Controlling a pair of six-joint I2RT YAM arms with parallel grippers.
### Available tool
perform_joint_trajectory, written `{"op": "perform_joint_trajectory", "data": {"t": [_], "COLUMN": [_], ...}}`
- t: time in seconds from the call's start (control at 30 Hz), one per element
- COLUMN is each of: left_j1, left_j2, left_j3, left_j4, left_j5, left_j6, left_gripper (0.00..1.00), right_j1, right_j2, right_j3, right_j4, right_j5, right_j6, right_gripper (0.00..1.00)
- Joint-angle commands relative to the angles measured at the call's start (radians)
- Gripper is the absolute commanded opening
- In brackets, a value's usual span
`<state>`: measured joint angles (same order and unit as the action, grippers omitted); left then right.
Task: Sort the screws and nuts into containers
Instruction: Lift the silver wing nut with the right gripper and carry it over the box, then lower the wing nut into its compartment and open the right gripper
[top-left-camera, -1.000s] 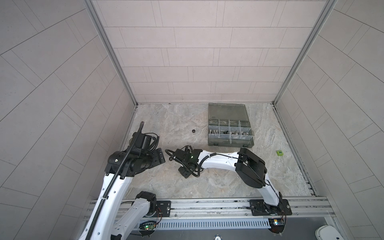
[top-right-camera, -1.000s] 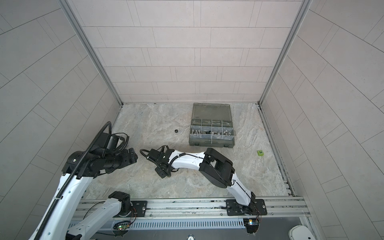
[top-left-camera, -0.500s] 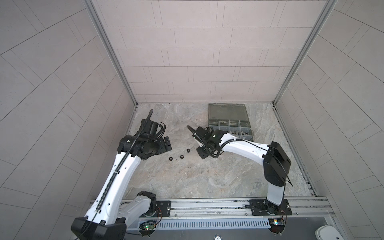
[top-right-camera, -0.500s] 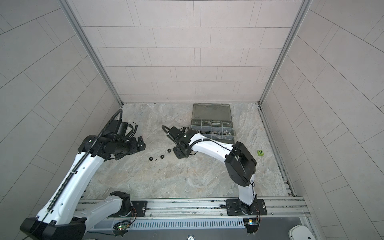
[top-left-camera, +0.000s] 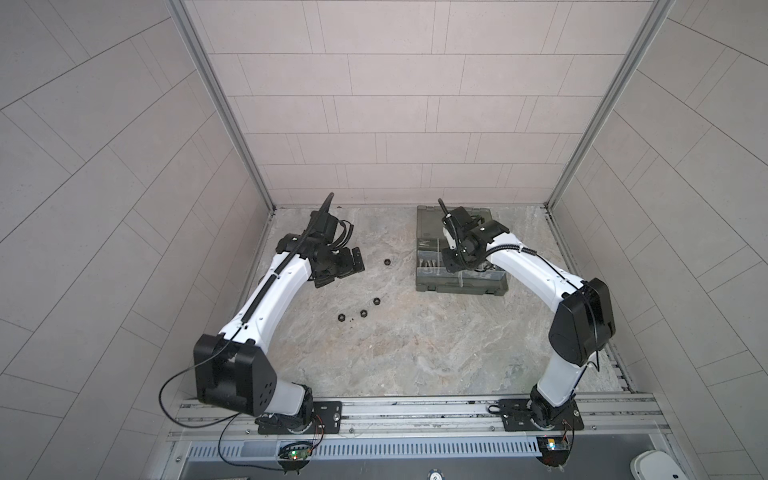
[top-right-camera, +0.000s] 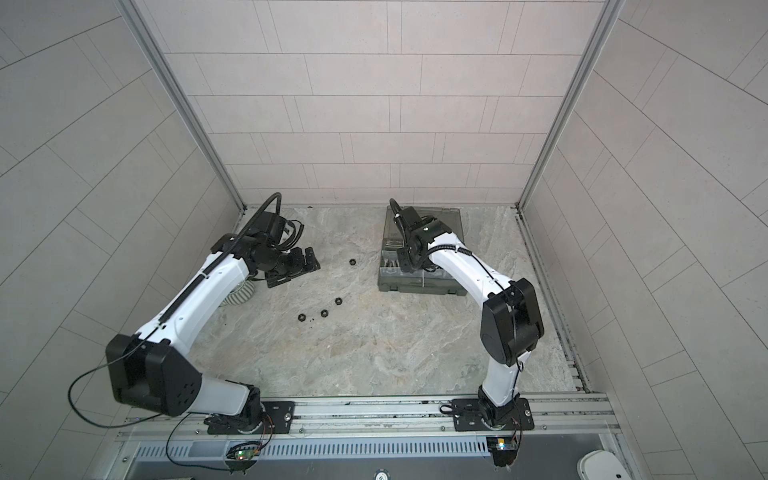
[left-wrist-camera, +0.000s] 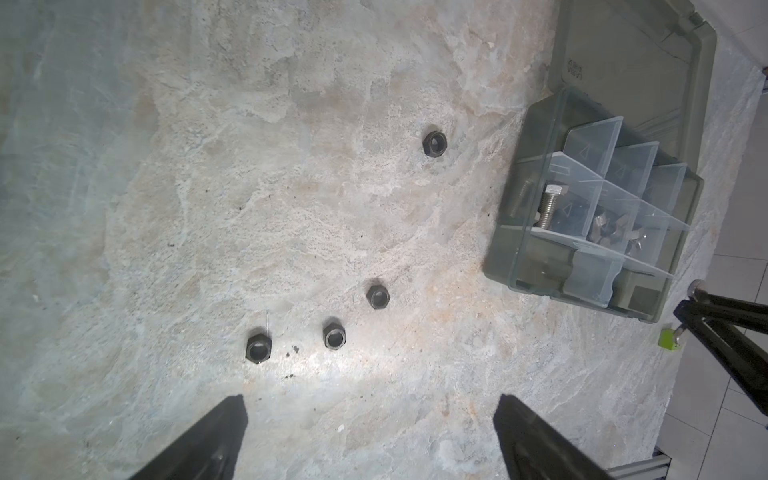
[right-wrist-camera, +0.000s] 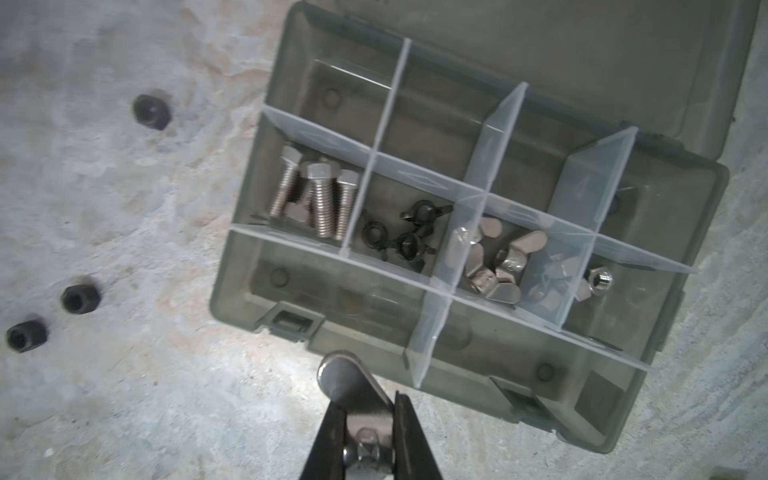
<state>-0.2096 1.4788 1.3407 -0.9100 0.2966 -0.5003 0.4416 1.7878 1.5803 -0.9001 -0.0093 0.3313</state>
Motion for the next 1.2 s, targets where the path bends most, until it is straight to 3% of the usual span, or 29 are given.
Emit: {"op": "perform_joint_trajectory", "data": {"t": [0.0,0.3,0.57,0.8,1.0,1.17], "left_j1": [0.002,0.0,0.001,0.0,0.0,-0.008], "left_j2": [0.072,0.317,0.469,0.527,0.553,0.579], "left_j3": [0.063,0.265,0.434,0.495,0.513,0.539], "left_j4": [0.02,-0.011,-0.056,-0.085,-0.085,-0.091], "left_j5": [0.025,0.089,0.099,0.11,0.116,0.055], "left_j6": [0.035,0.072,0.108,0.119,0.126,0.135], "left_gripper": [1.0,1.0,1.0,1.0,1.0,1.0], "right_j1": [-0.055,-0.187,-0.217,-0.234,-0.237,-0.234], "right_j2": [0.045,0.142,0.239,0.284,0.234,0.084], "right_j3": [0.034,0.085,0.15,0.172,0.177,0.184], "right_j4": [-0.029,-0.028,-0.039,-0.051,-0.065,-0.099], "right_j5": [-0.001,-0.015,-0.025,-0.025,-0.042,-0.101], "right_j6": [-0.008,0.021,0.031,0.03,0.03,0.014], "right_gripper": [0.15,0.15,0.16,0.17,0.54,0.62]}}
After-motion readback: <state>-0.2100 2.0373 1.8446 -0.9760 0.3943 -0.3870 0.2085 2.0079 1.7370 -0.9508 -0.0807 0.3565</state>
